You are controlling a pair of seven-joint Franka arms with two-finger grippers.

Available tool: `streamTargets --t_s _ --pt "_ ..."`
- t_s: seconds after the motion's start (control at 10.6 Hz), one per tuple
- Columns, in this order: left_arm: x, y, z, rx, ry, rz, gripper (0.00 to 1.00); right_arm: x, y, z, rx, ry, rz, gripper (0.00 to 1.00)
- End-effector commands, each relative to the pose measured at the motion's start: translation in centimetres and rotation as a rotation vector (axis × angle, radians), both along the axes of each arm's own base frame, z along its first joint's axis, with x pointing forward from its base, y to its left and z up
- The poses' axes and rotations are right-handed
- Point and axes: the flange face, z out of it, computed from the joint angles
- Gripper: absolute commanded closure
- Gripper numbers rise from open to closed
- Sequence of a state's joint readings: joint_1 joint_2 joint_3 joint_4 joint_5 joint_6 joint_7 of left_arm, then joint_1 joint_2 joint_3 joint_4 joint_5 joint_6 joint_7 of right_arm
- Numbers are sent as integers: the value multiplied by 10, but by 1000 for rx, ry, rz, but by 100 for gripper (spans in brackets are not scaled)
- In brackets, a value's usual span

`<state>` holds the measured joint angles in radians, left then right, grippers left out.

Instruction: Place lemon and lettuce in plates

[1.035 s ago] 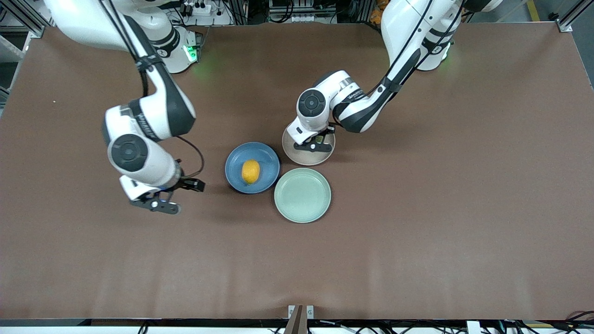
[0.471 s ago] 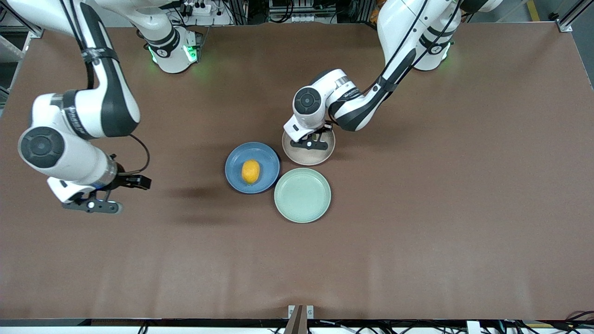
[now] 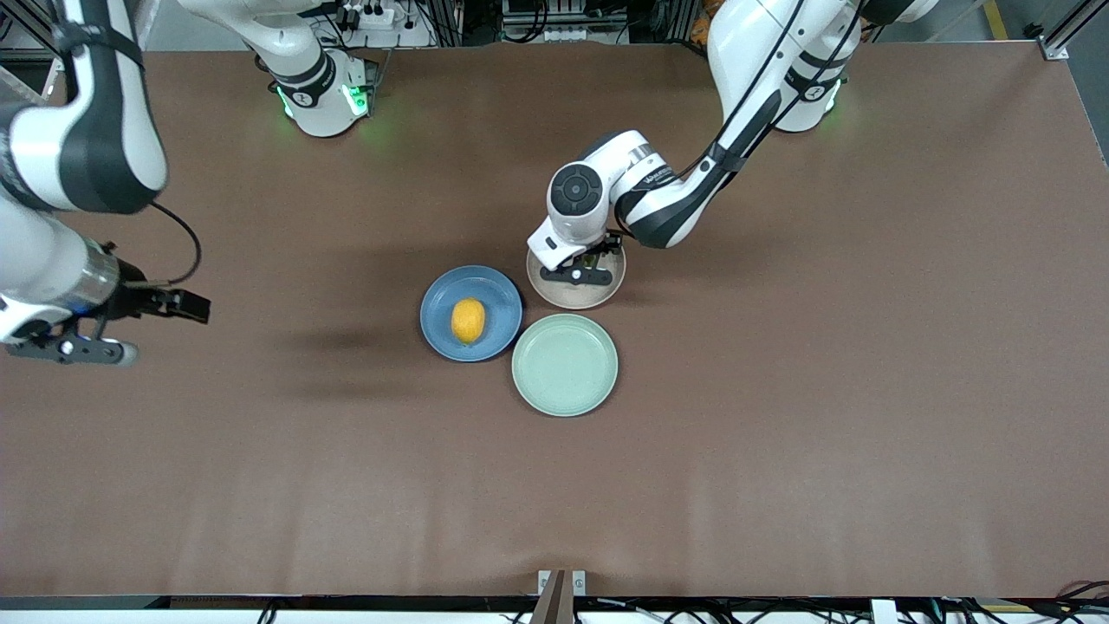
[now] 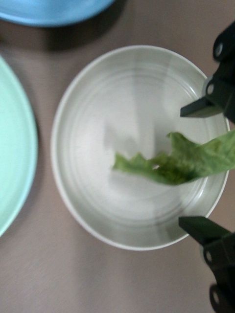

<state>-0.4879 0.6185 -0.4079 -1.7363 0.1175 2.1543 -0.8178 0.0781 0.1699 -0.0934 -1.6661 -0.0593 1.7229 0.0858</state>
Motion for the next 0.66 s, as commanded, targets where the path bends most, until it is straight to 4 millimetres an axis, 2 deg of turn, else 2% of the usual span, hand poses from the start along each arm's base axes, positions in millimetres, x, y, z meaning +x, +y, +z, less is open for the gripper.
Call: streamTargets --t_s 0.0,0.19,0.47,0.56 --pt "37 30 29 -3 -50 79 0 -19 1 41 25 13 1 0" --pt "72 63 44 -3 -77 145 0 -26 4 62 13 -4 6 0" --pt "125 120 67 15 -161 178 0 -27 3 115 13 -57 11 0" --pt "147 142 77 12 -189 189 0 -29 1 120 13 -60 9 0"
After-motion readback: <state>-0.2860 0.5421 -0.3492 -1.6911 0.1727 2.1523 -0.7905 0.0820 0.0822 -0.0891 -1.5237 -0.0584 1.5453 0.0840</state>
